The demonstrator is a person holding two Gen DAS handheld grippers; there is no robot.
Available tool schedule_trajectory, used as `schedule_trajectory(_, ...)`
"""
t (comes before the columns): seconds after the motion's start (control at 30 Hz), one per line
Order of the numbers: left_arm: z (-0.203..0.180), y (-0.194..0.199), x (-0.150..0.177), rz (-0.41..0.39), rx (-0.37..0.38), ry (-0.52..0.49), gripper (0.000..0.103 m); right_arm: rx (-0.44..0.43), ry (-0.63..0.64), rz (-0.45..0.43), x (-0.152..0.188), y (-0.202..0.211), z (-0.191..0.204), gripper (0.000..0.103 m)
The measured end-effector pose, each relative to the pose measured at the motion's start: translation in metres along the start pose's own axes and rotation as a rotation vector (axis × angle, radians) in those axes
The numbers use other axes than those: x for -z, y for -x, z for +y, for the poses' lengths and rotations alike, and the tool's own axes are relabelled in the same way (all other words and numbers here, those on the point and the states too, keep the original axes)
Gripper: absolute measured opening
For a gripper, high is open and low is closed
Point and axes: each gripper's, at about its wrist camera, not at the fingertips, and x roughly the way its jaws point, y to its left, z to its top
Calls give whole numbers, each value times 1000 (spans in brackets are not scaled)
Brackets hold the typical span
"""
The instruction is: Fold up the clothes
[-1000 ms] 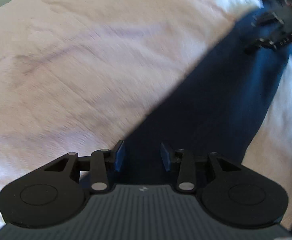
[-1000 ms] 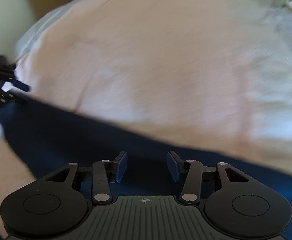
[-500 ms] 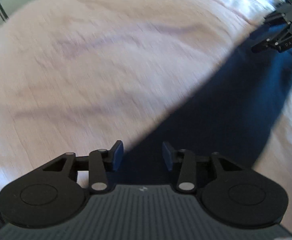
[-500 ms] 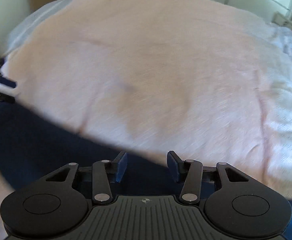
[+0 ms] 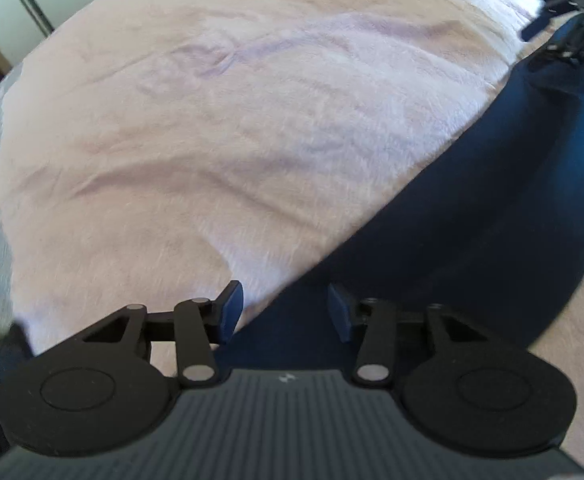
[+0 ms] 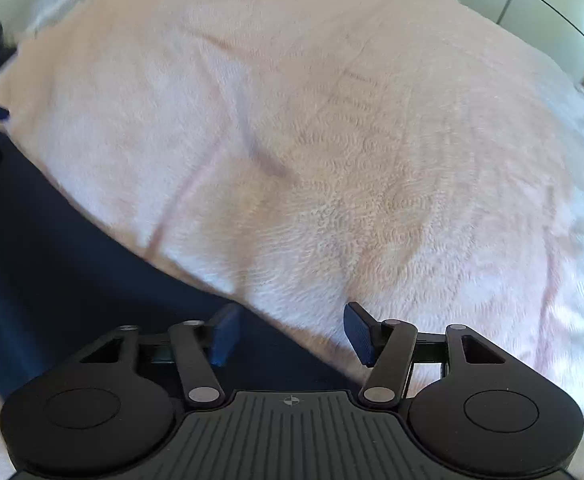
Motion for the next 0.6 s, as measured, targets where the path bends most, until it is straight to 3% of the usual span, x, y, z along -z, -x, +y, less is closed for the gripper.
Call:
schedule_trajectory(0.1, 7, -7, 16, 47, -35, -24, 44, -35, -57, -5, 12, 19, 14, 59)
schedule_trajectory(0.13, 12, -10, 19, 45, -46, -23, 51, -61, -57, 13, 17, 18, 19, 59)
schedule_trajectory(0.27, 28, -16, 18, 36, -75, 3, 57, -108, 34, 51, 23, -10, 40, 59)
schedule_trajectory(0.33, 29, -11, 15, 26, -95, 8, 51, -89, 50, 14, 14, -26, 39, 59)
schedule_trajectory(0.47, 24, 20, 16, -6, -106, 45, 40, -27, -81, -76, -9, -14, 30, 59)
schedule_trajectory(0.6, -9, 44, 15, -61, 22, 78, 39, -71, -131, -106, -5, 17, 55, 59)
